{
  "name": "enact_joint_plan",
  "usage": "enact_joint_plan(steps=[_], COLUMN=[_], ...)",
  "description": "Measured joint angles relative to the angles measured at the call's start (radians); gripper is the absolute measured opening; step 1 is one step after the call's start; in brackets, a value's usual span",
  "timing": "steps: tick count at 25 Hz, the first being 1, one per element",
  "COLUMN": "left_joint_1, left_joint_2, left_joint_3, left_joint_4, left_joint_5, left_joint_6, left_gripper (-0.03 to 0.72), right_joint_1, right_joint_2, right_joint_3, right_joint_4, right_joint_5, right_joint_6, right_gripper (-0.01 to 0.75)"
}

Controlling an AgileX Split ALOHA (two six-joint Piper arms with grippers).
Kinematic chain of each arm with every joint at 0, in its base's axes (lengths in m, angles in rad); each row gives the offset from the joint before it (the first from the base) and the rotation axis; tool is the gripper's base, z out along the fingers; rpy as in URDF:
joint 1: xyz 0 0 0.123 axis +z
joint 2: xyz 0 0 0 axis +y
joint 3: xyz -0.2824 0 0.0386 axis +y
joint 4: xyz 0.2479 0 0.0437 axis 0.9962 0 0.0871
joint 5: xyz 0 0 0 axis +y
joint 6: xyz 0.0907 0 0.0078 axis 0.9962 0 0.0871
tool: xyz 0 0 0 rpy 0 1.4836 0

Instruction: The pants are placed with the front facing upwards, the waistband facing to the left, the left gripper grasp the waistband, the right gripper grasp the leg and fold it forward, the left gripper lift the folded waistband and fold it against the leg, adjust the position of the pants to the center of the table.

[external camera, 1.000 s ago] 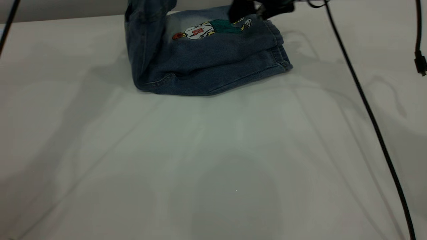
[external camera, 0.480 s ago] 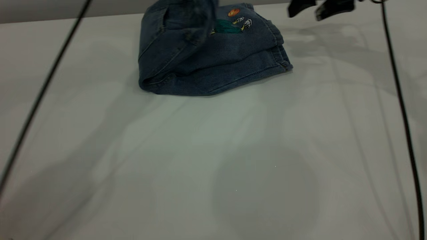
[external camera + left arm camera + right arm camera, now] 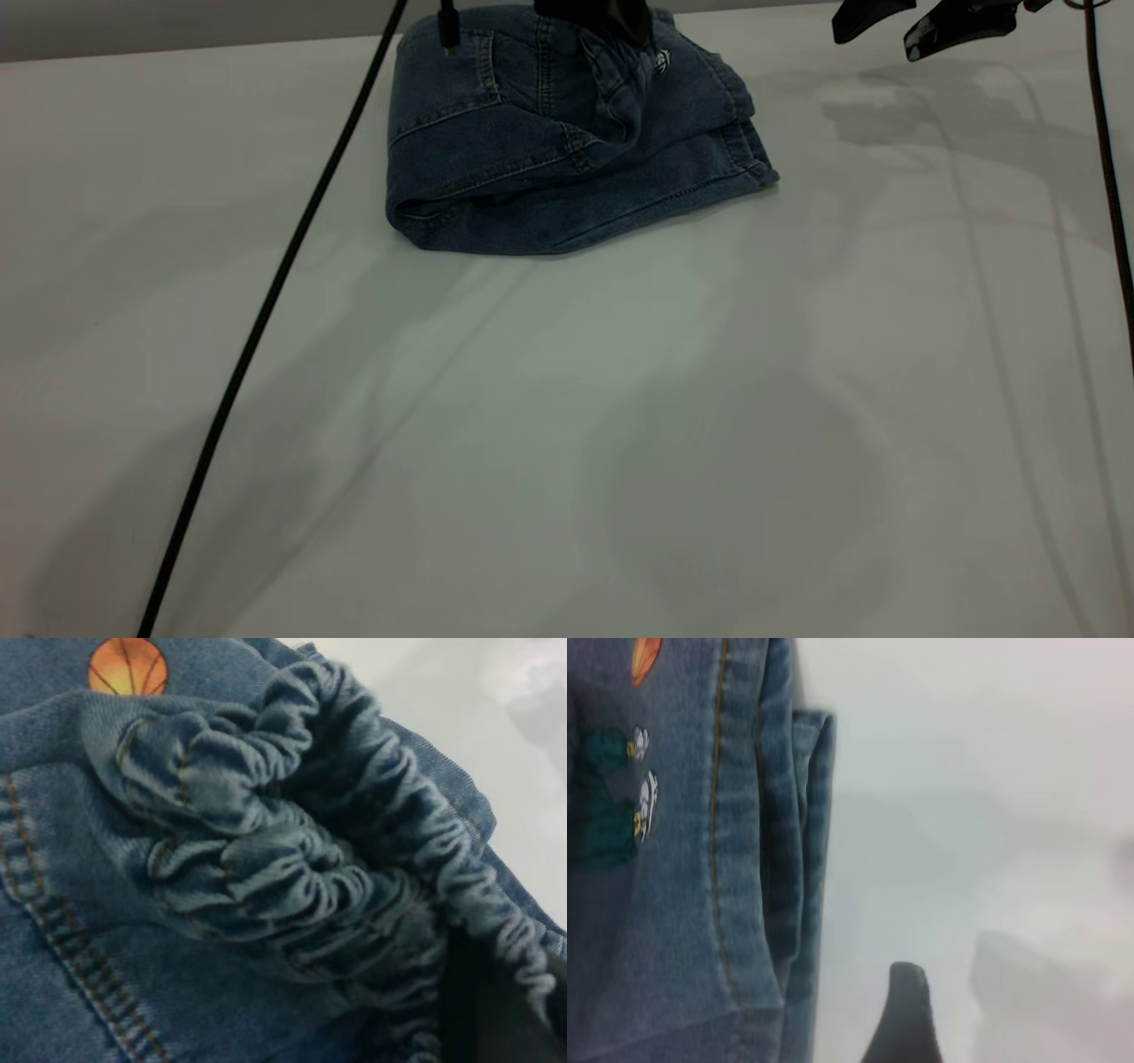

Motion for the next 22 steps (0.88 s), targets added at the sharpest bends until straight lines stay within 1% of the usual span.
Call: enact_joint_plan(steps=[3, 6, 8, 10, 11, 13, 16, 20, 22], left_joint_1=[-0.006, -0.007, -0.007, -0.007, -0.007, -0.002, 0.005, 0.006, 0.006], left_joint_2=[-0.002, -0.002, -0.002, -0.002, -0.002, -0.004, -0.01, -0.015, -0.015], left_joint_3=[0.0, 0.0, 0.0, -0.007, -0.016, -0.045, -0.111, -0.224, -0.262], left_joint_4=[-0.005, -0.009, -0.009, 0.001, 0.006, 0.016, 0.092, 0.285, 0.414], left_joint_5=[-0.025, -0.047, -0.067, -0.08, -0.078, -0.042, 0.07, 0.288, 0.375], left_joint_6=[-0.001, -0.001, -0.001, -0.001, -0.001, -0.001, -0.001, -0.003, -0.003], left_gripper=[0.203, 0.37, 0.459, 0.521, 0.542, 0.559, 0.564, 0.564, 0.564], right_joint_1=[0.0, 0.0, 0.0, 0.0, 0.0, 0.0, 0.0, 0.0, 0.0], right_joint_2=[-0.021, -0.043, -0.054, -0.06, -0.061, -0.061, -0.061, -0.061, -0.061], right_joint_3=[0.0, 0.0, 0.0, 0.0, 0.0, 0.0, 0.0, 0.0, 0.0], right_joint_4=[-0.001, -0.001, -0.001, -0.001, -0.001, -0.001, -0.001, -0.001, -0.001], right_joint_5=[-0.005, -0.007, -0.009, -0.011, -0.01, -0.005, 0.012, 0.029, 0.032], right_joint_6=[-0.001, -0.001, -0.004, -0.004, -0.004, -0.004, -0.005, -0.005, -0.005], right_gripper=[0.514, 0.514, 0.514, 0.514, 0.514, 0.514, 0.514, 0.514, 0.514])
